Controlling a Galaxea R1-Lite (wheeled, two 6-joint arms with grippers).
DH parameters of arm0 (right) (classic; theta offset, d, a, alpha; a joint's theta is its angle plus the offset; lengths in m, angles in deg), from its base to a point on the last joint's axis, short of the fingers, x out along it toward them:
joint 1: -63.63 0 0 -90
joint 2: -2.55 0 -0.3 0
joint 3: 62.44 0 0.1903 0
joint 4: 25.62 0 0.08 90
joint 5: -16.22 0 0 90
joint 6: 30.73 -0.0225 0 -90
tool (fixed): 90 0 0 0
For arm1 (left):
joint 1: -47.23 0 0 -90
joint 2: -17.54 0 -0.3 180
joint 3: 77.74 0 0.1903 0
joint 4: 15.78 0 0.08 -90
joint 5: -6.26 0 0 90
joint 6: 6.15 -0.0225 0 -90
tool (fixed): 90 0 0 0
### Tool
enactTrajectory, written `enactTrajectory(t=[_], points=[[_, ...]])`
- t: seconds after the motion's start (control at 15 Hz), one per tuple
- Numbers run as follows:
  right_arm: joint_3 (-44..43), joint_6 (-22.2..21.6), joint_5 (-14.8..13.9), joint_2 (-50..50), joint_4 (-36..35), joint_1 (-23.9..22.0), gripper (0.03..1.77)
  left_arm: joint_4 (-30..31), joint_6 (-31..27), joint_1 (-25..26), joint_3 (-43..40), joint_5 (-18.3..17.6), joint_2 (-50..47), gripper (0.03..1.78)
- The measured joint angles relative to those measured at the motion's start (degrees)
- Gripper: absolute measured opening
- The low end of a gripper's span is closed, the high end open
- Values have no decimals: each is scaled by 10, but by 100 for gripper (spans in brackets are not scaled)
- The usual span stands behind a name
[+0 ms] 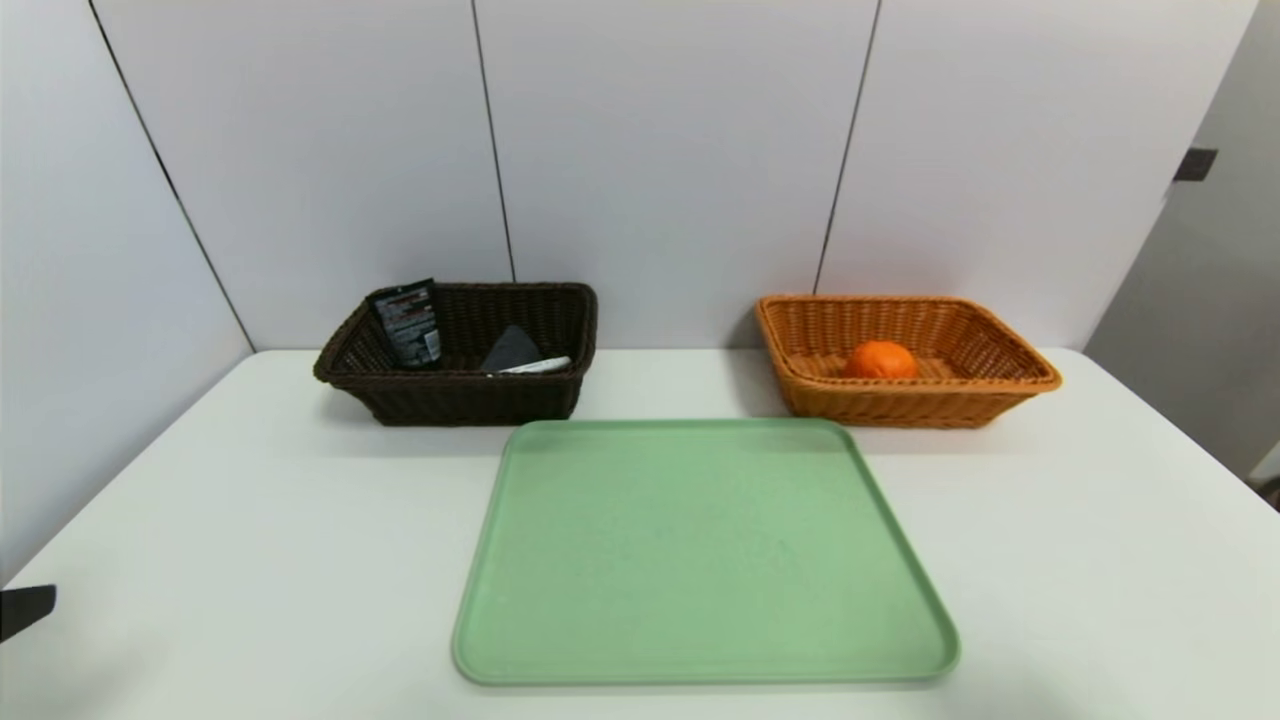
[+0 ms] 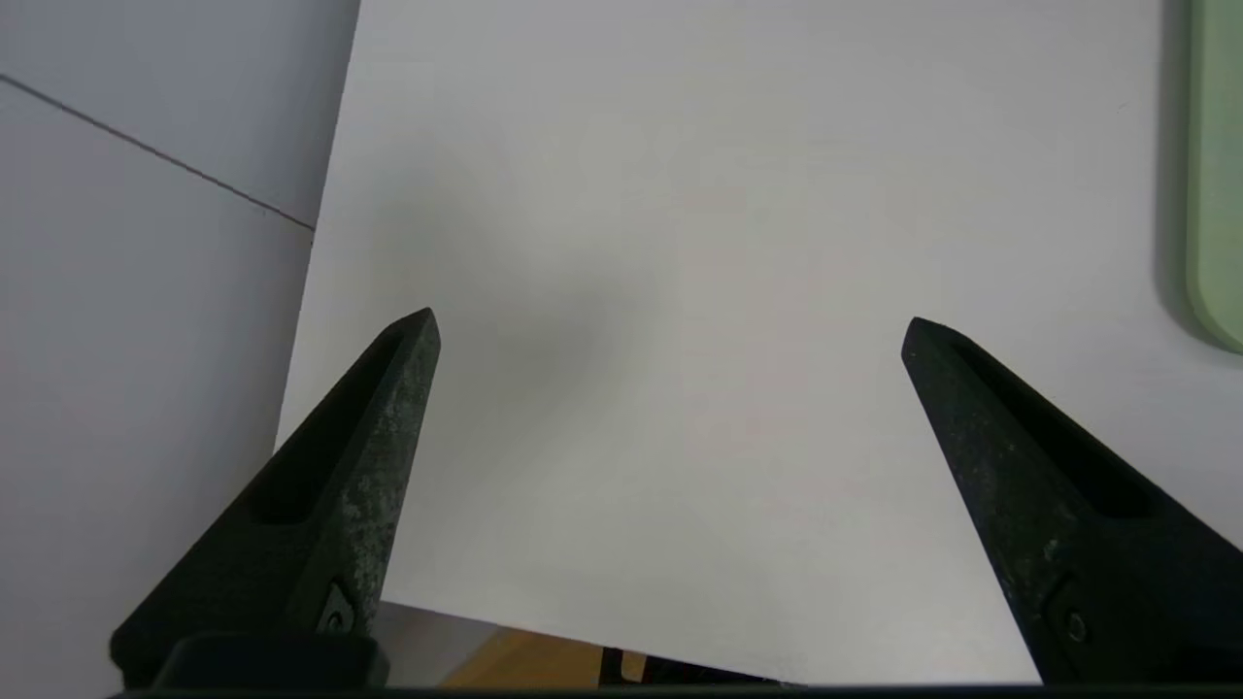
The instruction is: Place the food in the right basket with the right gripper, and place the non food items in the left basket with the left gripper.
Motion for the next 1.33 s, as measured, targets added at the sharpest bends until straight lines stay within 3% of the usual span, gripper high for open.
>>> enactTrajectory(t=[0.6, 0.87, 1.0, 1.33], points=[[64, 0, 16, -94, 23, -19, 170, -4, -15, 54, -138, -2, -176, 169], [112, 1, 42, -153, 29, -13, 170, -25, -16, 67, -167, -4, -250, 169], [134, 12, 57, -190, 33, -11, 170, -32, -17, 74, -177, -9, -284, 169], [171, 43, 66, -263, 47, -8, 170, -30, -54, 88, -224, -11, -363, 169]])
